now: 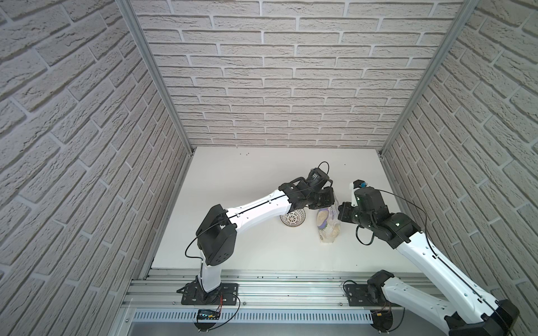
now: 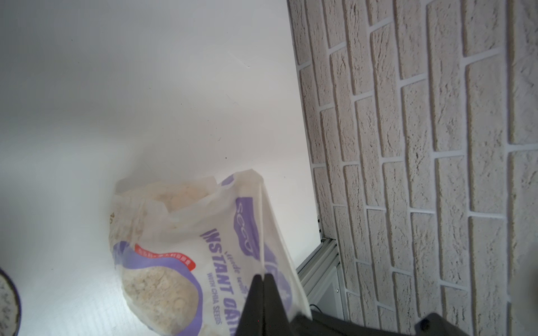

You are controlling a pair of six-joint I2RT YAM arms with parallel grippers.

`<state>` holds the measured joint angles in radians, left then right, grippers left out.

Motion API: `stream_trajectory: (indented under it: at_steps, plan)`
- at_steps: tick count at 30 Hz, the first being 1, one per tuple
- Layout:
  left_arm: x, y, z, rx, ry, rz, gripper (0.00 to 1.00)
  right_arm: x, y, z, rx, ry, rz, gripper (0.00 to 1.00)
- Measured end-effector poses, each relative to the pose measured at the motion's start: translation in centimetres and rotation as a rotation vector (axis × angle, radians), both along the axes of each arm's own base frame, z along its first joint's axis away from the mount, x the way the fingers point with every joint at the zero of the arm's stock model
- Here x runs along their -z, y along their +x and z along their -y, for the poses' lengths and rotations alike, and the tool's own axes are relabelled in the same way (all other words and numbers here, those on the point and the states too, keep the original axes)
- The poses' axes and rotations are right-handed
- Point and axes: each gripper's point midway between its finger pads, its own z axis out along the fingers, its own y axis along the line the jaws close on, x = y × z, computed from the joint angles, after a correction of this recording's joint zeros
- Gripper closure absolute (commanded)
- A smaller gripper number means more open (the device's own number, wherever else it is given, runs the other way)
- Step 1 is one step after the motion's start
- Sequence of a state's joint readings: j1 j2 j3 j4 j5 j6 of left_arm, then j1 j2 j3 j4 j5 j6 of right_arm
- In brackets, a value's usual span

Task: Pour the oats into the breakfast bowl
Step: Open the oats bag at the center of the board.

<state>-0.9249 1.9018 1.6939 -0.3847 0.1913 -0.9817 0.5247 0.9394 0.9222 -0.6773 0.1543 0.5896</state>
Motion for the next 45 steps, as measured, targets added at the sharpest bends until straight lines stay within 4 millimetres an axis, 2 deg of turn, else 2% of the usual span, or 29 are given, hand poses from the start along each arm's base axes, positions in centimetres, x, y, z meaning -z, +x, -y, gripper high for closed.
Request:
stream_trajectory:
  at_steps: [7,14,22,26,29,32,35,37,40,45]
  plan:
    - [-0.9,1.5,-1.2,0.002,0.120,-0.017,1.00,-0.5,1.6,2.3,0.081,-0.149,0.030,0.96]
    - [-1.2,4.8,-2.0,-0.017,0.152,-0.045,1.00,-1.6,4.8,4.0,0.147,-0.161,0.051,0.97]
    - [-1.3,8.2,-1.4,-0.027,0.123,-0.065,1.00,-1.2,8.0,3.1,0.098,-0.138,0.060,0.96]
    - [-1.1,9.7,-2.0,-0.053,0.121,-0.067,1.00,-0.8,10.4,2.1,0.071,-0.131,0.062,0.95]
    - [-1.1,10.9,-3.1,-0.084,0.120,-0.074,1.00,-0.9,12.3,1.2,0.049,-0.120,0.087,0.85]
    - [-1.0,12.0,-4.2,-0.115,0.120,-0.081,1.00,-1.6,14.0,0.5,0.043,-0.098,0.141,0.58]
    - [-0.9,12.6,-4.6,-0.133,0.115,-0.088,1.00,-2.7,14.9,0.0,0.027,-0.074,0.193,0.39]
    - [-0.9,12.9,-4.7,-0.140,0.110,-0.090,1.00,-3.4,15.1,-0.2,0.017,-0.057,0.226,0.30]
    - [-1.0,12.9,-4.6,-0.143,0.103,-0.093,1.00,-3.8,14.0,-0.3,-0.005,-0.028,0.258,0.18]
    - [-1.1,13.0,-4.5,-0.145,0.094,-0.092,1.00,-2.6,10.2,0.6,0.014,0.020,0.253,0.11]
